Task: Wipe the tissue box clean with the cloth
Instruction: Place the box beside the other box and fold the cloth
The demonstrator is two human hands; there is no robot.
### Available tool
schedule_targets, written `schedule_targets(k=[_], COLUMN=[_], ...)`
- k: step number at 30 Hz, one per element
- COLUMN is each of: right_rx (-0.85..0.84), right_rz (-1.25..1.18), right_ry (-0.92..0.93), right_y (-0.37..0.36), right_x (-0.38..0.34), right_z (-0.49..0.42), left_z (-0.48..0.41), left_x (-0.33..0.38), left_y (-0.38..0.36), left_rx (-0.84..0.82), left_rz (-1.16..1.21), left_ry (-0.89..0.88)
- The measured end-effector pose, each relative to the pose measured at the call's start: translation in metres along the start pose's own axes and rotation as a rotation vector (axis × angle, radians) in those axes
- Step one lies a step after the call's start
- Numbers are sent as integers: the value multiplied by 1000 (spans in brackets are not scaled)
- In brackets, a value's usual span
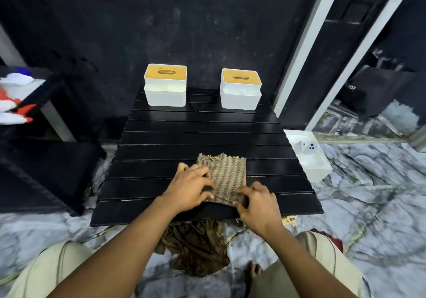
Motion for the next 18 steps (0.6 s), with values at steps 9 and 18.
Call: schedule_targets(k=[9, 18], right_rx=[87, 206], right_rz=[-62, 74], right_ry=[50, 219], right_y=[5, -2], right_x=[8, -2], right_z=[0, 6], left_z=[-7, 23], left_x=[-3, -1], left_y=[13, 14], left_rx=[-68, 26], left_rz=[-138, -304], left_ry=[-197, -281])
Point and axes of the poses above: each hand's wrist, its own z-axis away from the middle knuckle, its own y-axis out of the back of the hand, x = y × z, the point moved 8 cm from there along -z, towards the middle knuckle, and after that the axes turned 4 degrees about x, right-handed, at the moved point
